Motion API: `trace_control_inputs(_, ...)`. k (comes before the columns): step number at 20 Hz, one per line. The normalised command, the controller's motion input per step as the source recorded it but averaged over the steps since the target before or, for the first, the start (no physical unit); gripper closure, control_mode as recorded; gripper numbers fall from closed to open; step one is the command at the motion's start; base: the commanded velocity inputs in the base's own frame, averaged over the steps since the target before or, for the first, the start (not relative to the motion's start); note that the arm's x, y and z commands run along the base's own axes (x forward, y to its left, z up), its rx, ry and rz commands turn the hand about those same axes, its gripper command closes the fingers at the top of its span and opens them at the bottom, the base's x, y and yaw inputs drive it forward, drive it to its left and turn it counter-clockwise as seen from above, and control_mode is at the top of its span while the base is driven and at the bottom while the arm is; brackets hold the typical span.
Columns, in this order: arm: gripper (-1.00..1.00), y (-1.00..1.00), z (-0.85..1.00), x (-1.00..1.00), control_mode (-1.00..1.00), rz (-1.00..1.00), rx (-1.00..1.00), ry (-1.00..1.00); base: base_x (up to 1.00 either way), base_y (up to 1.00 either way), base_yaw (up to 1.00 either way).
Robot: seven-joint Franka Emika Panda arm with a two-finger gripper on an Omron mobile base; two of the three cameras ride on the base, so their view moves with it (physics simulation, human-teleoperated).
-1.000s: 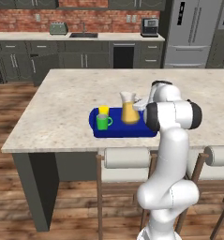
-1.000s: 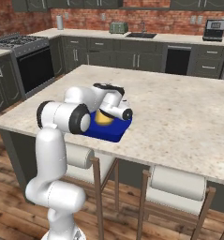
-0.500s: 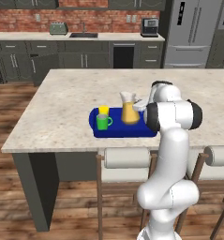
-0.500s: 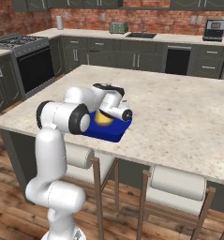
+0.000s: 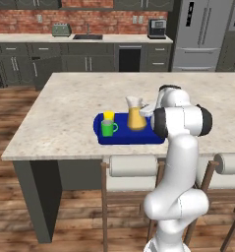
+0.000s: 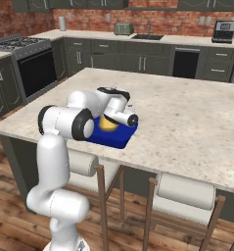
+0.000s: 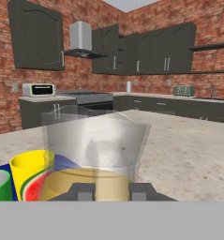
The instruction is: There is a tray on the dining counter. Grab the cup, mug, and pitcher and place them on the tray. The pitcher may be placed next to the tray if it cannot fit the tray.
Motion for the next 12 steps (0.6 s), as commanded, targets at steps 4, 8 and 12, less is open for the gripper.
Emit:
trace_control_inputs(4,1.0,0.0,0.0,0.0,-1.0,0.0,0.0,0.0,0.0,0.0,0.0)
trace_control_inputs(8,-1.0,0.0,0.0,0.0,-1.0,0.0,0.0,0.0,0.0,0.0,0.0)
trace_control_inputs(12,-1.0,0.0,0.0,0.0,-1.0,0.0,0.0,0.0,0.0,0.0,0.0)
